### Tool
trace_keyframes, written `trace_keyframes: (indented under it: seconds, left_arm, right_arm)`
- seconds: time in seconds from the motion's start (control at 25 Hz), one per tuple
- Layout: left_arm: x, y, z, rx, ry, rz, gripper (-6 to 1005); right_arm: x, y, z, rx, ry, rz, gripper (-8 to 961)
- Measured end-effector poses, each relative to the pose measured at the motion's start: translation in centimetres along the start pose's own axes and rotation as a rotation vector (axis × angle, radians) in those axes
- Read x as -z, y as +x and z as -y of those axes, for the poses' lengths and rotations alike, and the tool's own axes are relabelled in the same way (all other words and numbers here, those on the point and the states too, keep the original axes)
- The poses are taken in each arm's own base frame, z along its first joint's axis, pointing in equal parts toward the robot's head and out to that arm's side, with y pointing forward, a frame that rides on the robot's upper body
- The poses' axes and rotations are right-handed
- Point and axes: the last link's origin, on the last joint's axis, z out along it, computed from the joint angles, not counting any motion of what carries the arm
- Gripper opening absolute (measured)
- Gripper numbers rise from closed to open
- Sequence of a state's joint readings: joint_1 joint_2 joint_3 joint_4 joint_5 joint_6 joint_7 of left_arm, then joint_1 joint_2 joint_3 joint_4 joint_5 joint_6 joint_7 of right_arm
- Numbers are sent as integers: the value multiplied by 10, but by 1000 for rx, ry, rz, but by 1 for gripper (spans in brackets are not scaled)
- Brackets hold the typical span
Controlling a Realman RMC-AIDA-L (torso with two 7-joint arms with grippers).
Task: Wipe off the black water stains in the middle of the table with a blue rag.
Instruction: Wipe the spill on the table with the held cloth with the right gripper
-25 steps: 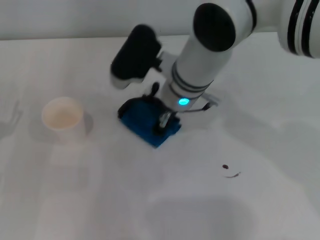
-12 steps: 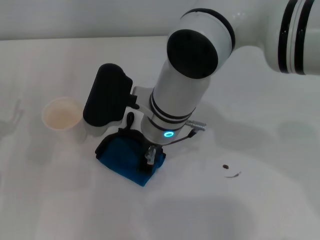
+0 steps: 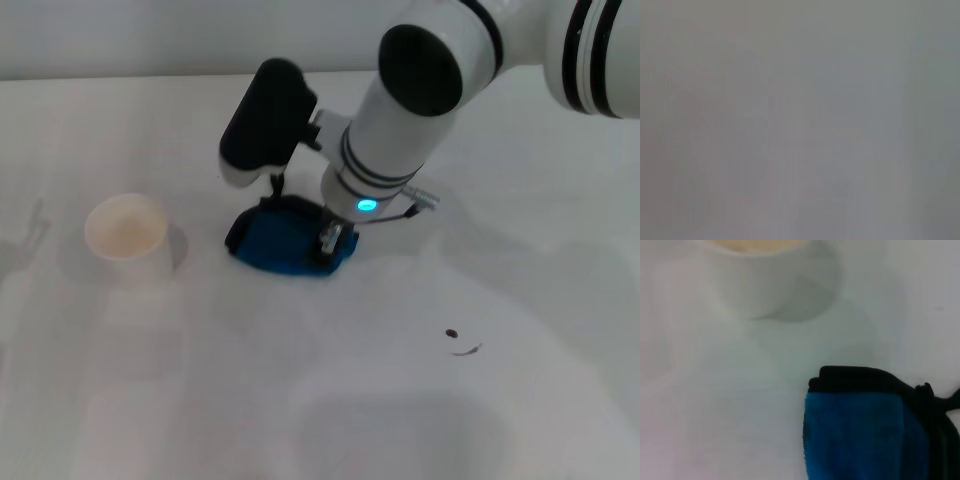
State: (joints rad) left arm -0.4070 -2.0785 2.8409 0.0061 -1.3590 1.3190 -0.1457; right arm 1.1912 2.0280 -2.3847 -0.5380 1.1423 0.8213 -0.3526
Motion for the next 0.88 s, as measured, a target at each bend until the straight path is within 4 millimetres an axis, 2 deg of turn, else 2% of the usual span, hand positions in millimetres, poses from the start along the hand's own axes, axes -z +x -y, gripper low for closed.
trace_keyframes:
  seconds: [0.28, 0.56, 0.76, 0.88]
  left_arm:
    - [0, 0, -2, 8, -1, 0, 889]
    - [2, -2, -6, 26, -2, 1, 889]
    - [3, -1, -6, 28, -2, -1, 889]
    - [3, -1, -6, 28, -3, -4, 889]
  right_arm:
    - [-3, 4, 27, -60, 80, 45, 76]
    - [-5, 8, 45, -116, 131, 94, 75]
    - [-8, 14, 41, -92, 117, 77, 74]
    - [-7, 17, 27, -15, 55, 31, 73]
